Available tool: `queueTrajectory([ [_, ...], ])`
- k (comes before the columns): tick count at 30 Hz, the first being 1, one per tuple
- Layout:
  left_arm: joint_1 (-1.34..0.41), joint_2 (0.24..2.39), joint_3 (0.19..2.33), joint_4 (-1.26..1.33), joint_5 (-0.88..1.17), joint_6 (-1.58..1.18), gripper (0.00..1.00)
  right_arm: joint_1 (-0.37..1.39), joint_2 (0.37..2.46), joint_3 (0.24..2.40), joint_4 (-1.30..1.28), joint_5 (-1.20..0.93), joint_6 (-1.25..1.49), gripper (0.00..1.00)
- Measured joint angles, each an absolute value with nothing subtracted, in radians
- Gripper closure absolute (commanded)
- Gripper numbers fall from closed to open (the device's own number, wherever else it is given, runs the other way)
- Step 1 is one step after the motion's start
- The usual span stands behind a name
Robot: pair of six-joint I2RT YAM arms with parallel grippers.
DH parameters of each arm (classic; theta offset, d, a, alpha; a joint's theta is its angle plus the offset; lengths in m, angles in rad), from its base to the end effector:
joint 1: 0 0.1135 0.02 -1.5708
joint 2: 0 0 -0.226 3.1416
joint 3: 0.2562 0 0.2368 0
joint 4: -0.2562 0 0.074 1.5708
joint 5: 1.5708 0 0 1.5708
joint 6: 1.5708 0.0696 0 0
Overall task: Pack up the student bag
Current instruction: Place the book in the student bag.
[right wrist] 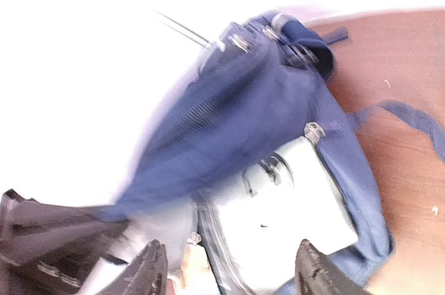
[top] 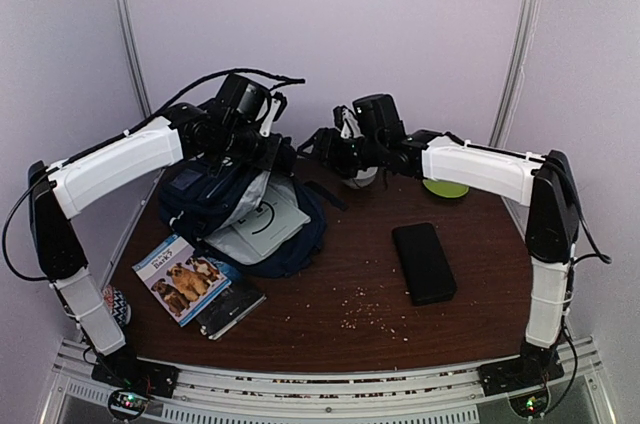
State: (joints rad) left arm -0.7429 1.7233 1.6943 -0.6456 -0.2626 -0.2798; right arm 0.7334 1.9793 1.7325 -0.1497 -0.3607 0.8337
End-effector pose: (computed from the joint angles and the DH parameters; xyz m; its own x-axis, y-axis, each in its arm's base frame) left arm 0.3034 -0.2541 0.3020 -0.5813 0.1718 -0.7954 0.3573 0.9321 -0.0598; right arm 0.3364 0.3361 0.2694 -0.8357 0.1796 -0.5191 -0.3711 0.5121 0.7746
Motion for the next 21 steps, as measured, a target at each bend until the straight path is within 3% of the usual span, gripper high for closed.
queueTrajectory([
  [9,-0.739,1.723,1.696,-0.637,-0.226,-0.298,1.00,0.806,2.036,1.579,-0.121,-0.361,0.878,0.50],
  [21,-0.738,1.723,1.695,-0.637,-0.204,-0.310,1.00,0.813,2.237,1.654,-0.028,-0.366,1.019,0.48],
])
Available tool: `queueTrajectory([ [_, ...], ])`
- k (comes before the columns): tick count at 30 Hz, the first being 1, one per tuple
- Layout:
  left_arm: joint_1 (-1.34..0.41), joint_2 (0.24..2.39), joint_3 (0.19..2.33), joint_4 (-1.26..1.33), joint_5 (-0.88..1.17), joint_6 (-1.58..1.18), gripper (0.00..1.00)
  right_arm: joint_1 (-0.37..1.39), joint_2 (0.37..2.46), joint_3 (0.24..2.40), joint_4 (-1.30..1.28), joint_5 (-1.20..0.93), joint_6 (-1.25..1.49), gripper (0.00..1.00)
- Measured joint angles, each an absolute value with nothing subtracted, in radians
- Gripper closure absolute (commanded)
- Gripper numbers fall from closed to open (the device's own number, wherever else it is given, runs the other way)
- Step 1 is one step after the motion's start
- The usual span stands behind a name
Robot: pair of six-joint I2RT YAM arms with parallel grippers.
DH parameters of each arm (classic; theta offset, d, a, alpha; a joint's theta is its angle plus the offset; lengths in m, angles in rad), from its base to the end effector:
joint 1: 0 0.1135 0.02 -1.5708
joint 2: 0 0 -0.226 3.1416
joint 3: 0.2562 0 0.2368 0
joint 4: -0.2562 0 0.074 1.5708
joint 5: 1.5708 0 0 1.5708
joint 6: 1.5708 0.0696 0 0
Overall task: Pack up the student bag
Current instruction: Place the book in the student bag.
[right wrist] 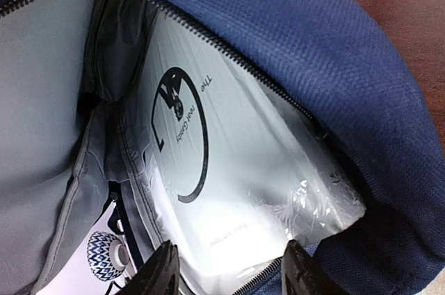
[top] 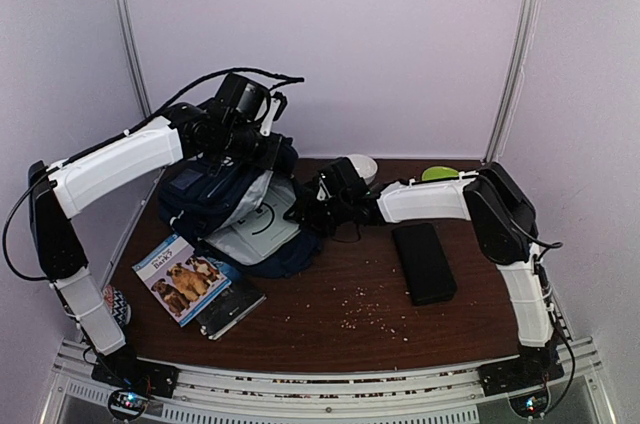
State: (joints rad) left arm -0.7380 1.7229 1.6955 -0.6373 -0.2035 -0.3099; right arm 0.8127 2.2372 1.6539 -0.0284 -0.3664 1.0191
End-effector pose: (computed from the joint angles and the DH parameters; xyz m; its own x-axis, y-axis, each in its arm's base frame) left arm 0.3030 -0.2565 0.3029 -0.5997 0.1416 -0.7876 0.3763 0.9185 -0.1213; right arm 0.3241 0.3786 0.1353 -0.9560 0.1467 -0.2539 -0.1248 0.5799 0.8050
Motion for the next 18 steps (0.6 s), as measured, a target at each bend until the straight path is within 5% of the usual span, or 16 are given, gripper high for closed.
queueTrajectory([
  [18,-0.735,1.723,1.679,-0.624,-0.187,-0.314,1.00,0.833,2.177,1.586,-0.071,-0.310,1.045,0.38],
])
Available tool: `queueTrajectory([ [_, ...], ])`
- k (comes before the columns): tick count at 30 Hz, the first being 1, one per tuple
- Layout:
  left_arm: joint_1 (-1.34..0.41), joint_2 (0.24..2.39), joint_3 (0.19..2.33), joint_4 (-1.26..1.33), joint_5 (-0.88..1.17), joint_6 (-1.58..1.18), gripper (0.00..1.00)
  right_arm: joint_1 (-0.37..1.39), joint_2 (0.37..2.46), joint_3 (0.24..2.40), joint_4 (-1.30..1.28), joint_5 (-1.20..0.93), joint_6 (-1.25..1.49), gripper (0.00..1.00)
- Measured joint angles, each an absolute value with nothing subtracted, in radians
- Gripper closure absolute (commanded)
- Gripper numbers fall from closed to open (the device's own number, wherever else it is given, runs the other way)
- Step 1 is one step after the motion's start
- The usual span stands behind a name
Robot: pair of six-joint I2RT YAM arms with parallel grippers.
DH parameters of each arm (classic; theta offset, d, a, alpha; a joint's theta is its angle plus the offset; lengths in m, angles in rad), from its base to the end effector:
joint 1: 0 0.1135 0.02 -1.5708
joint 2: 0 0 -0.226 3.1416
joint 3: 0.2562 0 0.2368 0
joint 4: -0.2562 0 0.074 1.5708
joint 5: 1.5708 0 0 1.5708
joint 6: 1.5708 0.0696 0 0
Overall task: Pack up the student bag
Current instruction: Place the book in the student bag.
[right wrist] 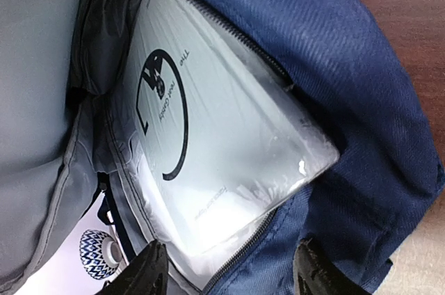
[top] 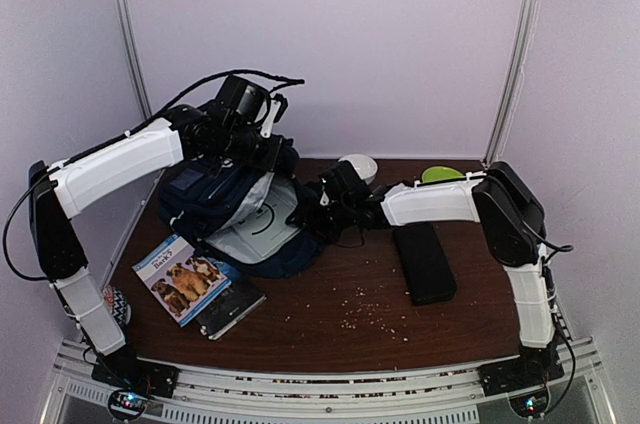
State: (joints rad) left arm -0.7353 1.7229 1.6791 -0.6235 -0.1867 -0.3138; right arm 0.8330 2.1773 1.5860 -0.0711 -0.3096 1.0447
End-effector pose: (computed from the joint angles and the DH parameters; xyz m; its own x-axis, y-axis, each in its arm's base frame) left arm 0.3035 -0.2571 0.2987 -0.6066 0.1397 -0.7826 0.3825 0.9143 -0.1332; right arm 0.3093 0.3717 0.1350 -0.9570 0.1718 -0.2339 -0.0773 0.6260 0.7760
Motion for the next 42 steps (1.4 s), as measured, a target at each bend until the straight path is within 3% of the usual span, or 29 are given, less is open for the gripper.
queueTrajectory([
  [10,-0.743,1.723,1.675,-0.614,-0.198,-0.315,1.00,0.847,2.245,1.736,-0.180,-0.291,1.034,0.39],
  [29,-0.748,1.723,1.668,-0.602,-0.176,-0.342,1.00,0.831,2.619,2.294,-0.236,-0.383,1.089,0.37],
  [33,-0.751,1.723,1.668,-0.602,-0.196,-0.341,1.00,0.820,2.568,2.199,-0.200,-0.409,1.075,0.29],
  [42,-0.742,1.726,1.704,-0.609,-0.226,-0.332,1.00,0.804,2.122,1.744,-0.066,-0.439,1.002,0.27],
])
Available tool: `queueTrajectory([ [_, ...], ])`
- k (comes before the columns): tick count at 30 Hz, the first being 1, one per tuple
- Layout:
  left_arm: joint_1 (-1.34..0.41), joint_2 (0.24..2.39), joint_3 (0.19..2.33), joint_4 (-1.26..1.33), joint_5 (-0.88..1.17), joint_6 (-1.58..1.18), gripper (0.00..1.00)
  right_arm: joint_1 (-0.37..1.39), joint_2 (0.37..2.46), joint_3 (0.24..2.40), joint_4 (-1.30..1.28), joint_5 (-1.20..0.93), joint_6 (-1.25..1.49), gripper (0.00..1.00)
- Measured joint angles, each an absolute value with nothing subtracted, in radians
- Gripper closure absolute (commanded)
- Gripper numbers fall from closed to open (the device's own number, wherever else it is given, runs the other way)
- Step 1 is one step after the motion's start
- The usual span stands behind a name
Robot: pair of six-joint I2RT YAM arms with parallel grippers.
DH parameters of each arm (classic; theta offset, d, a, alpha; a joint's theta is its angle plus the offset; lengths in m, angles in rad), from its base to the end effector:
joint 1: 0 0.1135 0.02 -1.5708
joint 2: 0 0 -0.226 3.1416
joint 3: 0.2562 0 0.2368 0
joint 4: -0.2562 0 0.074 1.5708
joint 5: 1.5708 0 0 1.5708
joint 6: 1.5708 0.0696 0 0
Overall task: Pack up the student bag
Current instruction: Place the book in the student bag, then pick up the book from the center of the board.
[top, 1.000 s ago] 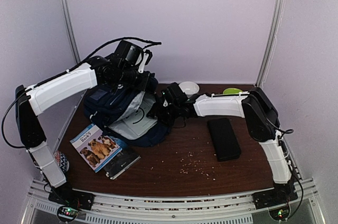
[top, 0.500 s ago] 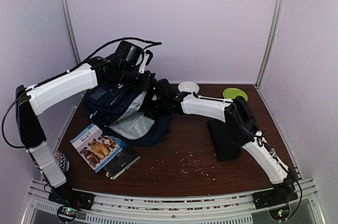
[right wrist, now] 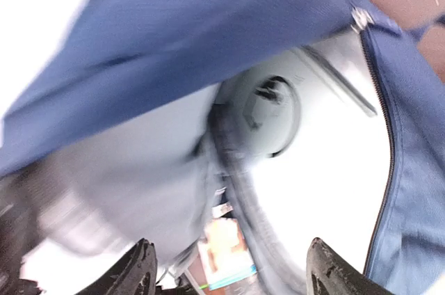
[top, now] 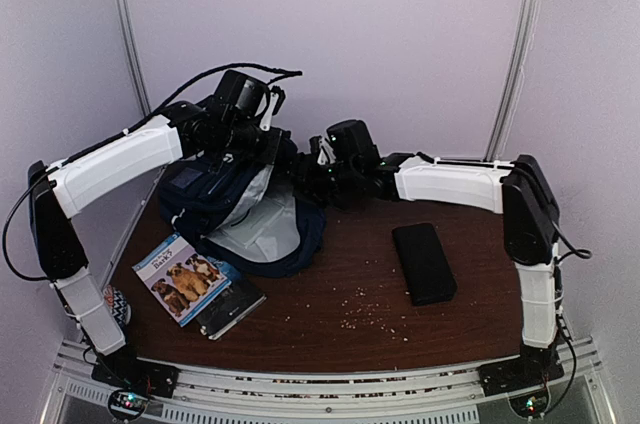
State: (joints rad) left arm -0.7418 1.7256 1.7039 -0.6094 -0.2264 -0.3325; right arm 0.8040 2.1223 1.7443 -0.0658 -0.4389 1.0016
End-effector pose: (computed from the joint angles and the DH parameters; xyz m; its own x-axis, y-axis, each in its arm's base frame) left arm 0.3052 -0.2585 0.3081 -0.5825 0.1023 -0.8064 0.3540 0.9249 -0.1383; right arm 0.3237 0.3786 0.2184 -0.9340 0.1296 -0.3331 -0.2439 0.4500 0.8591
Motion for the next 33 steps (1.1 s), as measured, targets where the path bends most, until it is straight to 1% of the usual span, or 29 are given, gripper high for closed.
queueTrajectory([
  [6,-0.719,1.741,1.730,-0.620,-0.232,-0.319,1.00,0.815,1.855,1.447,0.049,-0.417,0.939,0.30],
  [10,-0.715,1.789,1.738,-0.612,-0.221,-0.316,1.00,0.882,1.748,1.232,0.065,-0.369,0.860,0.32],
  [14,-0.715,1.854,1.757,-0.602,-0.189,-0.312,0.64,0.970,1.744,1.076,0.083,-0.352,0.834,0.33],
  [17,-0.715,1.886,1.764,-0.602,-0.168,-0.311,0.36,1.002,1.741,0.952,0.126,-0.343,0.840,0.33],
  [19,-0.715,1.891,1.763,-0.603,-0.160,-0.320,0.23,0.998,1.727,0.881,0.131,-0.323,0.841,0.33],
  [21,-0.715,1.888,1.763,-0.601,-0.159,-0.329,0.13,0.993,1.703,0.850,0.122,-0.302,0.839,0.33],
  [22,-0.715,1.884,1.760,-0.597,-0.159,-0.337,0.06,0.992,1.689,0.848,0.119,-0.294,0.836,0.32],
  [23,-0.715,1.875,1.749,-0.594,-0.161,-0.344,0.03,0.991,1.670,0.848,0.120,-0.284,0.833,0.32],
  [25,-0.715,1.839,1.712,-0.598,-0.165,-0.363,0.02,0.989,1.625,0.849,0.124,-0.268,0.822,0.32],
  [28,-0.723,1.725,1.594,-0.594,-0.190,-0.412,0.02,0.989,1.580,0.863,0.138,-0.257,0.812,0.32],
  [33,-0.805,1.385,1.238,-0.572,-0.279,-0.593,0.02,0.993,1.581,0.875,0.159,-0.257,0.810,0.33],
])
